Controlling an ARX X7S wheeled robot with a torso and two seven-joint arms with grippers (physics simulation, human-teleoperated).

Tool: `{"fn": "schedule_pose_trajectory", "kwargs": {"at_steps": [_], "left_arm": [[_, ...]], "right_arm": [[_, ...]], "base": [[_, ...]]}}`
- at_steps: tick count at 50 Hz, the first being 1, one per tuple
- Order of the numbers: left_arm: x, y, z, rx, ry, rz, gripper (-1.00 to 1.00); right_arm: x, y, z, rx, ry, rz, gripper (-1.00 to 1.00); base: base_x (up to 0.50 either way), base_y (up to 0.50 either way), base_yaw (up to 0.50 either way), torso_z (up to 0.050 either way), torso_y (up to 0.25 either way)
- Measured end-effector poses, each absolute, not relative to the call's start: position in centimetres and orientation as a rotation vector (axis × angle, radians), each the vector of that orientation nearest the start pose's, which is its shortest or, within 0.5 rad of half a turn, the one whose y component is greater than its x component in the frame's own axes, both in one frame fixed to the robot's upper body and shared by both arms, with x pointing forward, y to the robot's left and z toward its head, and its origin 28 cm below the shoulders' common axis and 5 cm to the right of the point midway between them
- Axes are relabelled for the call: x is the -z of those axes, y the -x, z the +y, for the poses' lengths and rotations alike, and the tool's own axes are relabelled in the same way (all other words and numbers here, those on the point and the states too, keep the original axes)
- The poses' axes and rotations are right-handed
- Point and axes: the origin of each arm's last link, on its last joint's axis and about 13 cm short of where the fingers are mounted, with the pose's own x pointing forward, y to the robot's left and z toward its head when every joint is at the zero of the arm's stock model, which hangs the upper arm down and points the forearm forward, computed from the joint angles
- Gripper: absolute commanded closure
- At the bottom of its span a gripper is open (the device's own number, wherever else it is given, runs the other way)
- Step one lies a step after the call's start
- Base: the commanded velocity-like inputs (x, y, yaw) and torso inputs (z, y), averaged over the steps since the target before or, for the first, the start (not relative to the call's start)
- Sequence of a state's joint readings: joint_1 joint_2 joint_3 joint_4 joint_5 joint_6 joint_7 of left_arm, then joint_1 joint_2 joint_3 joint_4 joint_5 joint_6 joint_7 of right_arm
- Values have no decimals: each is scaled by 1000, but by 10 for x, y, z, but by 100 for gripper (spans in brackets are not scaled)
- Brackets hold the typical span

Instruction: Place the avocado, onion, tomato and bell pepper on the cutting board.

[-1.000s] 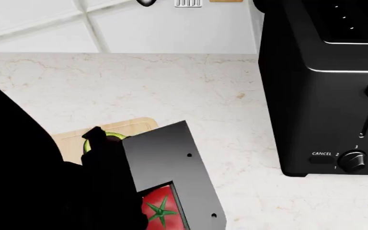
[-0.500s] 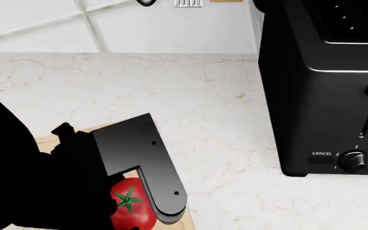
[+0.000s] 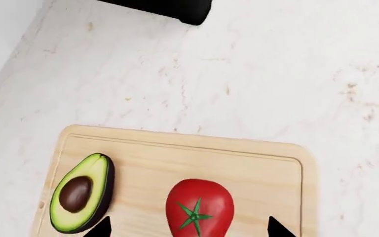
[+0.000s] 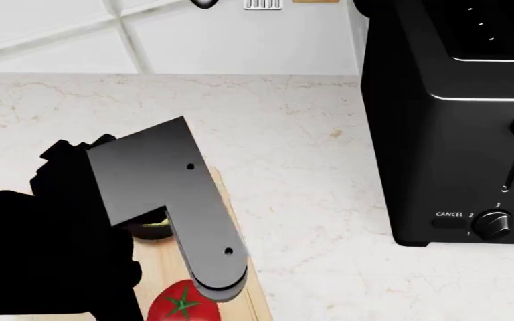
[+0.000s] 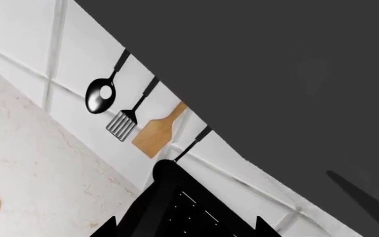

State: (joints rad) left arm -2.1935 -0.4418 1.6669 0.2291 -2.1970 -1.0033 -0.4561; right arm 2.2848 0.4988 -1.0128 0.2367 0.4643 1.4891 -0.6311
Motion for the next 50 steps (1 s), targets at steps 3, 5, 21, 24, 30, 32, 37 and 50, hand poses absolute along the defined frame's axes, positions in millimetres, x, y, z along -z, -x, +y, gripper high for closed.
{"fn": "schedule_pose_trajectory", "kwargs": {"at_steps": [3, 5, 21, 24, 30, 32, 37, 50], "left_arm": [[-356, -209, 149, 836, -737, 624, -100], [-361, -206, 152, 834, -724, 606, -100], [-394, -192, 182, 750, -581, 463, -100], [-397, -190, 190, 712, -547, 424, -100], [-400, -179, 206, 633, -469, 339, -100], [-400, -175, 210, 608, -447, 308, -100], [-394, -162, 220, 562, -370, 241, -100], [-391, -128, 246, 420, -226, 109, -100]], "right_arm": [[-529, -238, -163, -222, 684, 122, -100], [-528, -237, -163, -222, 682, 120, -100], [-513, -226, -166, -254, 632, 99, -100], [-511, -222, -165, -263, 630, 90, -100], [-505, -212, -162, -276, 636, 65, -100], [-503, -208, -160, -282, 638, 56, -100], [-496, -197, -157, -295, 643, 38, -100], [-484, -174, -148, -320, 668, 13, -100]], "base": [[0, 0, 0, 0, 0], [0, 0, 0, 0, 0], [0, 0, 0, 0, 0], [0, 0, 0, 0, 0], [0, 0, 0, 0, 0], [0, 0, 0, 0, 0], [0, 0, 0, 0, 0], [-32, 0, 0, 0, 0]]}}
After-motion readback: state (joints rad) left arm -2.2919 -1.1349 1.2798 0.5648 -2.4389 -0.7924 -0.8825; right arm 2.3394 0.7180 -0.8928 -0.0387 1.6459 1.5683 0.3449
